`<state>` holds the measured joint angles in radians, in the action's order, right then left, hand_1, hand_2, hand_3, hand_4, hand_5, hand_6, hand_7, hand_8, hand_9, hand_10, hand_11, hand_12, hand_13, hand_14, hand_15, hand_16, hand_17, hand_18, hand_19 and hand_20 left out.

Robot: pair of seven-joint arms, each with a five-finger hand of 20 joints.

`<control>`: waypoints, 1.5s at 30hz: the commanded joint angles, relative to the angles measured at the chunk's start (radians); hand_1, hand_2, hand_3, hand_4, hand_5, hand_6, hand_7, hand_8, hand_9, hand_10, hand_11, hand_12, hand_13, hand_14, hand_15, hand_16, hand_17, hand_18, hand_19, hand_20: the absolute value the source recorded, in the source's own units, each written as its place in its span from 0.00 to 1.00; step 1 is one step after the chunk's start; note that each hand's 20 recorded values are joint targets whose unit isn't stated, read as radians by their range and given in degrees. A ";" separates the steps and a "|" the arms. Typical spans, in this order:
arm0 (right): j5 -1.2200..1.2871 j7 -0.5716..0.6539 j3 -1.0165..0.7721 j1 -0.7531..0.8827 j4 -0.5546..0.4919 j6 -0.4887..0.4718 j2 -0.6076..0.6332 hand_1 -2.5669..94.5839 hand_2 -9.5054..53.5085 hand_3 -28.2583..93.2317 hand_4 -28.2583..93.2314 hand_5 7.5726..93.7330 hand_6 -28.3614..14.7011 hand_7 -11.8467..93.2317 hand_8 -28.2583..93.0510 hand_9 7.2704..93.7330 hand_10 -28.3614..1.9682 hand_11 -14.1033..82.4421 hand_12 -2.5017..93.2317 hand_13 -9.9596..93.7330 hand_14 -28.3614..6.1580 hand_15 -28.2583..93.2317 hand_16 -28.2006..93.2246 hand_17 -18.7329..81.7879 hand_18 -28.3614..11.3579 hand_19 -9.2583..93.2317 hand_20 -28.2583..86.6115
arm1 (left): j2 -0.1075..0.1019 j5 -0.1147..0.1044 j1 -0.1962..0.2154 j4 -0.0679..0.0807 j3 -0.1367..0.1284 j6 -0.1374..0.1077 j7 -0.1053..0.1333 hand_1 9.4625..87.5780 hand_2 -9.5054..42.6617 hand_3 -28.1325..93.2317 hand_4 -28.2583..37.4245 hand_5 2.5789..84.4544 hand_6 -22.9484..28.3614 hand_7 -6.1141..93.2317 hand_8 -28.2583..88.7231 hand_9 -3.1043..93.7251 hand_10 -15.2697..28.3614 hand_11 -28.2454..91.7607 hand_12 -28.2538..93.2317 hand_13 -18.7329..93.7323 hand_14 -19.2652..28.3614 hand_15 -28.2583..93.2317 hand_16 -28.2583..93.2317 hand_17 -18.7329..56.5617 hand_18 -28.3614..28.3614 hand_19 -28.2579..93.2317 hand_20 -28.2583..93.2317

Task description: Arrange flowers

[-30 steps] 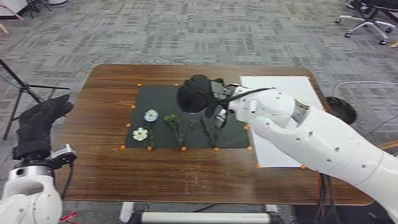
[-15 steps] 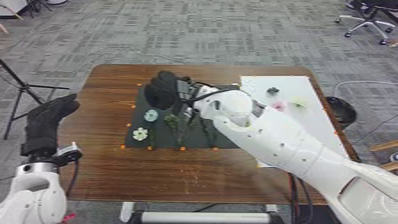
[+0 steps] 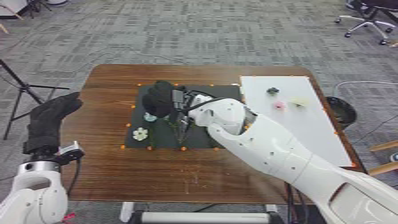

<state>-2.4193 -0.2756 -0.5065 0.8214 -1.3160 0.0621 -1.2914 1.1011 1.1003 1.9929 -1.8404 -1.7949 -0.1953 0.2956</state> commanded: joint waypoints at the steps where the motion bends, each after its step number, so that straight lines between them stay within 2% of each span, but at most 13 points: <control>1: -0.078 -0.026 -0.037 0.009 0.027 -0.003 -0.026 0.64 0.00 0.73 0.07 0.76 0.77 0.39 0.24 0.88 0.69 0.18 0.35 0.85 0.73 0.48 0.63 0.51 0.34 0.53 0.70 | 0.000 0.005 -0.010 0.000 0.007 0.019 0.009 0.22 0.29 0.79 0.03 0.67 0.39 0.22 0.17 0.58 0.67 0.42 0.35 0.54 0.76 0.40 0.26 0.33 0.73 0.33 0.39; 10: -0.165 -0.017 -0.106 0.043 0.064 -0.062 -0.045 0.64 0.01 0.72 0.07 0.75 0.78 0.39 0.23 0.85 0.72 0.17 0.34 0.85 0.72 0.49 0.62 0.51 0.34 0.53 0.70 | 0.006 0.001 -0.004 -0.005 0.002 0.021 0.009 0.22 0.28 0.79 0.04 0.67 0.40 0.22 0.17 0.58 0.67 0.42 0.35 0.53 0.76 0.39 0.26 0.33 0.73 0.33 0.39; 22: -0.183 0.000 -0.134 0.067 0.056 -0.121 -0.039 0.61 0.04 0.72 0.07 0.73 0.77 0.39 0.23 0.81 0.71 0.20 0.31 0.83 0.69 0.51 0.59 0.50 0.33 0.53 0.69 | 0.010 -0.001 -0.001 -0.007 -0.005 0.027 0.009 0.21 0.27 0.80 0.04 0.65 0.43 0.22 0.17 0.57 0.67 0.42 0.35 0.53 0.76 0.39 0.26 0.33 0.73 0.33 0.39; 32: -0.169 0.014 -0.106 0.010 0.053 -0.105 -0.003 0.61 0.05 0.72 0.07 0.71 0.76 0.38 0.23 0.78 0.70 0.21 0.29 0.81 0.68 0.51 0.58 0.49 0.33 0.52 0.68 | 0.011 0.000 -0.001 -0.011 -0.004 0.023 0.005 0.21 0.26 0.80 0.05 0.65 0.43 0.22 0.17 0.57 0.67 0.42 0.35 0.53 0.76 0.39 0.26 0.32 0.73 0.33 0.39; 39: -0.051 0.106 -0.098 -0.090 0.015 -0.059 0.080 0.57 0.04 0.73 0.07 0.66 0.74 0.39 0.24 0.68 0.67 0.27 0.22 0.75 0.63 0.45 0.58 0.47 0.32 0.47 0.65 | 0.008 -0.001 0.011 -0.019 -0.014 0.014 0.005 0.21 0.26 0.80 0.05 0.64 0.43 0.22 0.17 0.57 0.67 0.42 0.36 0.53 0.76 0.39 0.26 0.32 0.73 0.33 0.39; 45: 0.035 0.155 -0.127 -0.140 -0.026 -0.059 0.145 0.55 0.04 0.75 0.07 0.61 0.73 0.39 0.23 0.63 0.63 0.27 0.21 0.71 0.59 0.46 0.52 0.46 0.31 0.44 0.64 | 0.010 0.000 0.013 -0.021 -0.014 0.012 0.002 0.21 0.26 0.79 0.05 0.64 0.43 0.22 0.17 0.57 0.67 0.42 0.36 0.53 0.76 0.39 0.26 0.32 0.73 0.33 0.39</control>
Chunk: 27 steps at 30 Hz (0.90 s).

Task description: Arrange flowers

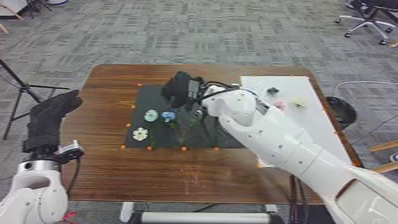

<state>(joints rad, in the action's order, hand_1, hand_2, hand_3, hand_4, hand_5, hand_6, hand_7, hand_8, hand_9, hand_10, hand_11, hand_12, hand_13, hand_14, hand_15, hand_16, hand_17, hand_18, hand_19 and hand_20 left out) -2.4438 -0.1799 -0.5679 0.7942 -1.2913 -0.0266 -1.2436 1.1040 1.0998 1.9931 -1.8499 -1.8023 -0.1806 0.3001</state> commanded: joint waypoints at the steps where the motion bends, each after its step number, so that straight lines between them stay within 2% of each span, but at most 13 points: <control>1: 0.069 0.061 -0.067 -0.117 -0.065 0.029 0.115 0.54 0.04 0.75 0.07 0.61 0.73 0.39 0.23 0.63 0.63 0.27 0.21 0.71 0.59 0.46 0.52 0.46 0.31 0.44 0.64 | 0.007 0.000 0.012 -0.010 -0.005 -0.003 -0.002 0.21 0.26 0.79 0.05 0.64 0.43 0.22 0.17 0.57 0.67 0.42 0.35 0.53 0.76 0.39 0.27 0.32 0.73 0.33 0.39; 5: 0.115 0.080 -0.081 -0.121 -0.135 0.049 0.189 0.54 0.04 0.75 0.07 0.60 0.74 0.39 0.23 0.63 0.62 0.26 0.21 0.70 0.58 0.46 0.51 0.46 0.31 0.44 0.63 | 0.003 -0.004 0.014 -0.013 -0.006 -0.007 -0.001 0.21 0.25 0.79 0.05 0.64 0.43 0.22 0.17 0.57 0.67 0.42 0.36 0.53 0.76 0.39 0.27 0.32 0.73 0.33 0.39; 8: 0.130 0.087 -0.101 -0.110 -0.185 0.054 0.243 0.53 0.04 0.75 0.07 0.60 0.74 0.39 0.23 0.62 0.62 0.26 0.21 0.69 0.57 0.46 0.51 0.46 0.31 0.44 0.63 | 0.009 -0.004 0.024 -0.018 -0.014 -0.007 -0.003 0.21 0.25 0.80 0.05 0.64 0.43 0.22 0.17 0.57 0.67 0.42 0.36 0.53 0.76 0.39 0.27 0.32 0.73 0.33 0.39; 10: 0.142 0.106 -0.115 -0.099 -0.221 0.058 0.286 0.52 0.04 0.76 0.07 0.59 0.74 0.38 0.23 0.62 0.61 0.26 0.21 0.69 0.57 0.46 0.51 0.46 0.31 0.43 0.63 | 0.012 0.004 0.029 -0.021 -0.018 -0.007 -0.003 0.21 0.25 0.79 0.05 0.64 0.43 0.22 0.17 0.57 0.67 0.42 0.36 0.53 0.76 0.39 0.27 0.32 0.73 0.33 0.39; 12: 0.159 0.123 -0.145 -0.075 -0.246 0.061 0.326 0.49 0.04 0.78 0.07 0.58 0.74 0.35 0.22 0.60 0.60 0.25 0.21 0.67 0.55 0.45 0.51 0.45 0.30 0.44 0.63 | 0.007 -0.003 0.026 -0.020 -0.014 -0.007 0.000 0.21 0.25 0.79 0.05 0.64 0.42 0.22 0.17 0.57 0.67 0.42 0.36 0.53 0.76 0.39 0.27 0.32 0.73 0.33 0.39; 13: 0.168 0.135 -0.157 -0.063 -0.253 0.061 0.338 0.47 0.03 0.79 0.08 0.57 0.74 0.34 0.19 0.59 0.59 0.25 0.21 0.67 0.55 0.45 0.51 0.45 0.29 0.44 0.63 | 0.012 0.006 0.034 -0.024 -0.022 -0.005 -0.002 0.21 0.25 0.79 0.05 0.64 0.42 0.22 0.17 0.57 0.67 0.42 0.36 0.53 0.76 0.39 0.27 0.32 0.73 0.33 0.39; 15: 0.182 0.149 -0.188 -0.036 -0.260 0.062 0.361 0.45 0.03 0.80 0.08 0.57 0.74 0.34 0.14 0.59 0.58 0.25 0.21 0.66 0.54 0.45 0.51 0.44 0.29 0.44 0.62 | 0.012 -0.001 0.037 -0.025 -0.024 -0.007 -0.001 0.21 0.25 0.79 0.06 0.64 0.42 0.22 0.17 0.57 0.67 0.42 0.36 0.53 0.76 0.39 0.27 0.32 0.73 0.33 0.39; 18: 0.179 0.175 -0.244 0.025 -0.259 0.069 0.393 0.43 0.01 0.80 0.09 0.56 0.73 0.34 0.14 0.58 0.57 0.24 0.21 0.65 0.52 0.44 0.51 0.44 0.28 0.43 0.62 | 0.011 0.007 0.031 -0.022 -0.018 -0.002 -0.006 0.21 0.25 0.79 0.06 0.64 0.42 0.22 0.17 0.57 0.67 0.42 0.35 0.53 0.76 0.39 0.27 0.32 0.73 0.33 0.39; 19: 0.190 0.180 -0.265 0.049 -0.261 0.048 0.405 0.42 0.01 0.80 0.09 0.56 0.73 0.33 0.14 0.58 0.56 0.24 0.21 0.64 0.52 0.44 0.51 0.44 0.28 0.44 0.62 | 0.011 0.008 0.030 -0.022 -0.017 -0.001 -0.006 0.21 0.25 0.79 0.06 0.64 0.42 0.22 0.17 0.57 0.67 0.42 0.35 0.52 0.76 0.39 0.27 0.32 0.73 0.33 0.39; 21: 0.177 0.222 -0.343 0.109 -0.281 -0.108 0.404 0.38 0.00 0.80 0.09 0.52 0.70 0.31 0.15 0.55 0.54 0.23 0.22 0.62 0.49 0.41 0.51 0.43 0.26 0.41 0.60 | 0.011 0.007 0.032 -0.022 -0.018 -0.005 -0.006 0.21 0.25 0.79 0.06 0.64 0.42 0.22 0.17 0.56 0.67 0.42 0.36 0.52 0.76 0.39 0.27 0.32 0.73 0.33 0.39; 24: 0.144 0.251 -0.402 0.157 -0.267 -0.292 0.395 0.32 0.00 0.79 0.10 0.39 0.64 0.23 0.18 0.41 0.51 0.20 0.21 0.54 0.41 0.35 0.51 0.41 0.23 0.37 0.58 | 0.016 0.007 0.039 -0.025 -0.023 -0.006 -0.008 0.22 0.24 0.79 0.06 0.64 0.42 0.22 0.17 0.56 0.67 0.42 0.36 0.52 0.76 0.38 0.27 0.32 0.73 0.32 0.39; 26: 0.142 0.268 -0.429 0.193 -0.264 -0.352 0.400 0.27 0.00 0.79 0.09 0.31 0.60 0.18 0.20 0.33 0.49 0.18 0.20 0.51 0.36 0.34 0.50 0.40 0.20 0.37 0.57 | 0.017 0.008 0.040 -0.025 -0.023 -0.001 -0.008 0.22 0.24 0.79 0.07 0.64 0.42 0.22 0.17 0.56 0.67 0.42 0.36 0.52 0.76 0.38 0.27 0.32 0.73 0.32 0.39; 27: 0.144 0.279 -0.436 0.216 -0.269 -0.344 0.408 0.27 0.00 0.79 0.08 0.30 0.59 0.17 0.20 0.32 0.48 0.18 0.20 0.50 0.36 0.33 0.50 0.39 0.20 0.37 0.57 | 0.017 0.009 0.041 -0.025 -0.025 0.003 -0.006 0.22 0.23 0.79 0.07 0.64 0.42 0.22 0.17 0.56 0.67 0.42 0.36 0.52 0.76 0.38 0.27 0.32 0.73 0.32 0.39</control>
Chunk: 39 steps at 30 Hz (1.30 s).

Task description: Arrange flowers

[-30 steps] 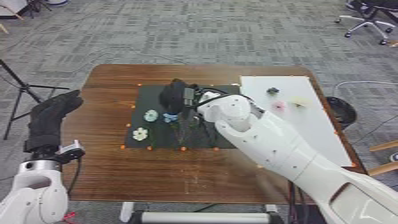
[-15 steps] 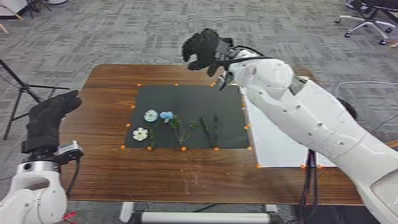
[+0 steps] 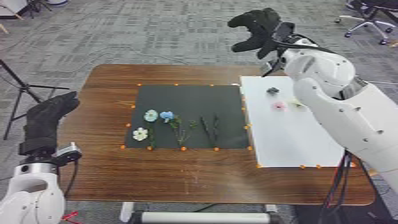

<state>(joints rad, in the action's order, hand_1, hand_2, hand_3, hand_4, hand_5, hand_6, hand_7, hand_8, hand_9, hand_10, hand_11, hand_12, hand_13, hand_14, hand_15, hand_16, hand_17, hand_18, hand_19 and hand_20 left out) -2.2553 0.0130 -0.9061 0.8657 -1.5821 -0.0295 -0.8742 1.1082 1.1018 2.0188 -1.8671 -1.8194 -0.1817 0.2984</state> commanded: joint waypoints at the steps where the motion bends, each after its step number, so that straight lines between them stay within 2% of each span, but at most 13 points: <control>1: -0.054 0.090 -0.108 0.173 0.014 -0.324 0.049 0.24 0.00 0.78 0.08 0.28 0.58 0.16 0.20 0.30 0.45 0.17 0.20 0.50 0.35 0.33 0.50 0.39 0.19 0.38 0.58 | 0.014 0.007 0.014 -0.007 -0.008 0.005 -0.004 0.22 0.23 0.79 0.07 0.64 0.42 0.22 0.17 0.56 0.67 0.42 0.36 0.52 0.76 0.38 0.27 0.32 0.73 0.32 0.39; 6: -0.054 0.146 -0.128 0.289 -0.032 -0.245 0.091 0.22 0.00 0.77 0.07 0.29 0.57 0.15 0.20 0.32 0.40 0.18 0.20 0.53 0.33 0.34 0.50 0.39 0.15 0.45 0.61 | 0.014 0.005 0.017 -0.007 -0.010 0.007 -0.007 0.22 0.23 0.79 0.07 0.64 0.42 0.22 0.17 0.56 0.67 0.42 0.36 0.52 0.76 0.38 0.27 0.32 0.73 0.32 0.39; 10: -0.066 0.149 -0.140 0.343 -0.041 -0.208 0.107 0.24 0.00 0.77 0.07 0.39 0.59 0.19 0.19 0.45 0.46 0.21 0.21 0.61 0.38 0.37 0.50 0.41 0.16 0.52 0.63 | 0.017 0.006 0.021 -0.008 -0.012 0.006 -0.005 0.22 0.23 0.79 0.07 0.65 0.42 0.22 0.17 0.56 0.67 0.42 0.36 0.52 0.76 0.39 0.27 0.32 0.73 0.32 0.39; 18: -0.068 0.167 -0.173 0.428 -0.039 -0.092 0.124 0.31 0.00 0.79 0.07 0.47 0.62 0.24 0.18 0.56 0.50 0.25 0.21 0.67 0.43 0.46 0.49 0.42 0.18 0.59 0.65 | 0.024 0.005 0.023 -0.010 -0.015 0.009 0.002 0.22 0.23 0.79 0.07 0.64 0.42 0.22 0.17 0.56 0.67 0.42 0.36 0.52 0.76 0.39 0.27 0.32 0.73 0.32 0.39; 25: -0.089 0.182 -0.181 0.446 -0.011 -0.079 0.116 0.36 0.00 0.80 0.06 0.50 0.64 0.27 0.17 0.59 0.51 0.27 0.21 0.70 0.47 0.51 0.48 0.43 0.20 0.61 0.66 | 0.028 0.006 0.025 -0.013 -0.015 0.007 0.001 0.22 0.23 0.79 0.07 0.65 0.42 0.22 0.17 0.56 0.67 0.42 0.36 0.52 0.76 0.39 0.27 0.32 0.73 0.33 0.39; 31: -0.090 0.199 -0.173 0.450 0.009 -0.035 0.112 0.44 0.00 0.81 0.05 0.53 0.66 0.29 0.16 0.62 0.52 0.28 0.21 0.72 0.51 0.52 0.47 0.45 0.22 0.62 0.66 | 0.031 0.004 0.031 -0.016 -0.017 0.003 0.001 0.22 0.23 0.79 0.07 0.64 0.42 0.22 0.17 0.56 0.67 0.42 0.36 0.52 0.76 0.39 0.27 0.32 0.73 0.33 0.39; 36: -0.097 0.205 -0.170 0.467 0.018 -0.012 0.109 0.52 0.00 0.80 0.05 0.59 0.69 0.31 0.15 0.68 0.56 0.30 0.21 0.75 0.56 0.54 0.47 0.47 0.24 0.65 0.67 | 0.034 0.004 0.033 -0.018 -0.017 0.004 0.001 0.22 0.23 0.79 0.07 0.64 0.42 0.22 0.17 0.56 0.67 0.42 0.36 0.52 0.76 0.39 0.27 0.32 0.73 0.33 0.39; 39: -0.112 0.197 -0.167 0.472 0.026 -0.021 0.102 0.57 0.00 0.77 0.04 0.62 0.70 0.33 0.24 0.72 0.58 0.31 0.23 0.77 0.61 0.53 0.53 0.49 0.24 0.66 0.68 | 0.034 0.004 0.032 -0.017 -0.016 0.003 0.000 0.22 0.23 0.79 0.07 0.64 0.42 0.22 0.17 0.56 0.67 0.42 0.36 0.52 0.76 0.39 0.27 0.32 0.73 0.33 0.39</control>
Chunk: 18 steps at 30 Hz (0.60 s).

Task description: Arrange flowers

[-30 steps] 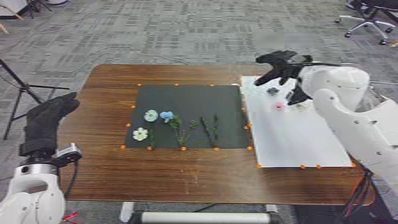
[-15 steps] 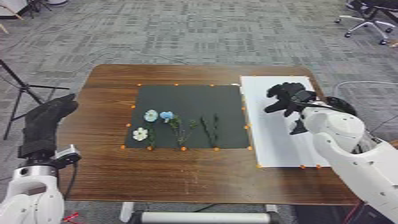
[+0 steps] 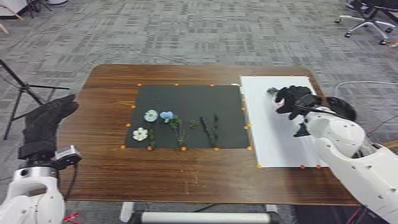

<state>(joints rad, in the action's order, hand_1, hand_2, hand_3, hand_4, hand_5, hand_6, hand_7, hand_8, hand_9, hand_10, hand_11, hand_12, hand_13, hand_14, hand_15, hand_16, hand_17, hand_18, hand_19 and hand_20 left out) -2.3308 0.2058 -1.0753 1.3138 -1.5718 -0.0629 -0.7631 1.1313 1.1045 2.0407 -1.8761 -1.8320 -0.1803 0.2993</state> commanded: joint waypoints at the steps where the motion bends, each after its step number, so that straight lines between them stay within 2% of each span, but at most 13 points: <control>1: -0.040 0.001 0.005 0.022 0.021 0.012 -0.013 0.58 0.00 0.76 0.05 0.63 0.70 0.33 0.25 0.74 0.59 0.30 0.25 0.78 0.62 0.53 0.55 0.49 0.25 0.66 0.69 | 0.012 0.002 0.010 -0.008 -0.003 0.001 -0.001 0.22 0.23 0.79 0.07 0.64 0.42 0.22 0.17 0.56 0.67 0.42 0.36 0.52 0.76 0.39 0.27 0.32 0.73 0.33 0.39; 5: -0.042 -0.007 0.017 0.020 0.035 0.038 -0.016 0.63 0.00 0.71 0.07 0.66 0.71 0.36 0.26 0.79 0.62 0.24 0.33 0.79 0.64 0.54 0.57 0.49 0.25 0.66 0.69 | 0.013 0.003 0.011 -0.010 -0.004 0.002 -0.004 0.22 0.23 0.79 0.07 0.64 0.42 0.22 0.17 0.56 0.67 0.42 0.36 0.52 0.76 0.39 0.27 0.32 0.73 0.33 0.39; 10: -0.020 -0.017 0.043 -0.006 0.035 0.130 0.003 0.67 0.00 0.69 0.08 0.74 0.73 0.39 0.27 0.87 0.64 0.21 0.38 0.83 0.66 0.58 0.57 0.51 0.26 0.67 0.70 | 0.011 0.000 0.011 -0.011 -0.006 -0.001 -0.005 0.22 0.23 0.79 0.07 0.64 0.42 0.22 0.17 0.56 0.67 0.42 0.36 0.52 0.76 0.39 0.27 0.32 0.73 0.33 0.39; 14: 0.022 -0.008 0.055 -0.062 -0.007 0.191 0.019 0.67 0.00 0.69 0.08 0.77 0.72 0.39 0.27 0.91 0.63 0.21 0.40 0.84 0.67 0.61 0.55 0.52 0.26 0.66 0.71 | 0.008 -0.001 0.014 -0.014 -0.008 -0.004 -0.007 0.22 0.23 0.79 0.07 0.64 0.42 0.22 0.17 0.56 0.67 0.42 0.36 0.52 0.76 0.39 0.27 0.32 0.73 0.33 0.39; 18: 0.050 -0.019 0.086 -0.146 -0.091 0.231 0.040 0.67 0.00 0.70 0.08 0.78 0.72 0.39 0.27 0.91 0.63 0.21 0.40 0.84 0.67 0.62 0.55 0.52 0.26 0.65 0.71 | 0.004 -0.002 0.016 -0.014 -0.012 -0.001 -0.007 0.22 0.23 0.79 0.07 0.64 0.43 0.22 0.17 0.56 0.67 0.42 0.36 0.52 0.76 0.39 0.27 0.32 0.73 0.33 0.39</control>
<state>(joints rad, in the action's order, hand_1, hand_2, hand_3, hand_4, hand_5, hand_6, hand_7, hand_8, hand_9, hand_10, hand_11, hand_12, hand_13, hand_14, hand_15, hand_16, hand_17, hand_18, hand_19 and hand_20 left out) -2.3148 0.2008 -1.0086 1.3043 -1.5436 0.1055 -0.7588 1.1360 1.1041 2.0447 -1.8796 -1.8342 -0.1809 0.2974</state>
